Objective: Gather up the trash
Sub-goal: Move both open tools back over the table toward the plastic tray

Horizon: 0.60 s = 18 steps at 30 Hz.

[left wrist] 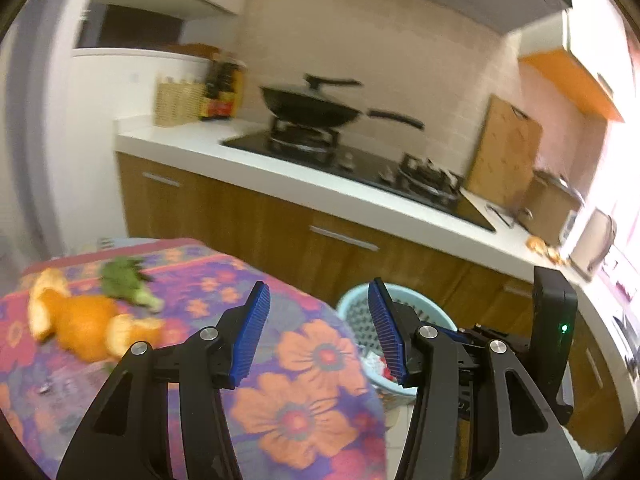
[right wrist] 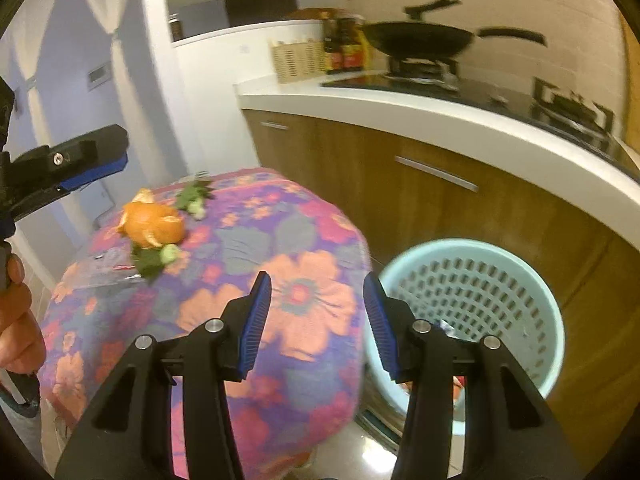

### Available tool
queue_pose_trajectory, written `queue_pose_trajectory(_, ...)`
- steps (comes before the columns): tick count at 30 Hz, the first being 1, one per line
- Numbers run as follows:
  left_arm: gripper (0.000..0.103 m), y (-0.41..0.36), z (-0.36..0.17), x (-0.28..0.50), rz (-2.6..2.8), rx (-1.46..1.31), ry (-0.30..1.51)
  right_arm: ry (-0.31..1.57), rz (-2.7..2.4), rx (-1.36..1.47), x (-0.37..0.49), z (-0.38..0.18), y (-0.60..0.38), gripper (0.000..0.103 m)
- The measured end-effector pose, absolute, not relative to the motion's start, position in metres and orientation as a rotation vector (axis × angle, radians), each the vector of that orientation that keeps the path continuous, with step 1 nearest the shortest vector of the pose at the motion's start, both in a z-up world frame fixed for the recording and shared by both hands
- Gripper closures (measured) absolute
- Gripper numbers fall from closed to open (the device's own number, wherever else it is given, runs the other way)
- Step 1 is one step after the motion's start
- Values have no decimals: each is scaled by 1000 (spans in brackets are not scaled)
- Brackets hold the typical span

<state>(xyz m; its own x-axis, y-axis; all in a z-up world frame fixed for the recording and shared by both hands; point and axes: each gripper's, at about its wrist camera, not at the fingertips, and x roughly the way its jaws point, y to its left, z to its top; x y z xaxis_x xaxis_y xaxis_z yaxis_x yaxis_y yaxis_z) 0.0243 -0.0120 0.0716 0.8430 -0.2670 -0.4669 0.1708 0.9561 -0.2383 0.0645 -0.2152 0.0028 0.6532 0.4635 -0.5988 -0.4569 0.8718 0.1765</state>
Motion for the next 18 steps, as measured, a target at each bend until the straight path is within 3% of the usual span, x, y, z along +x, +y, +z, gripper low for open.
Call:
queue_pose_trajectory(4, 45, 37, 79, -7, -71, -218, 469, 674, 595, -24, 60, 12, -175, 59)
queue_pose_trajectory(7, 30, 72, 79, -30, 90, -243, 436, 658, 643, -50, 56, 16, -142, 59)
queue_pose_trajectory(18, 30, 177, 26, -66, 275, -445, 486, 632, 812, -62, 54, 3, -42, 58)
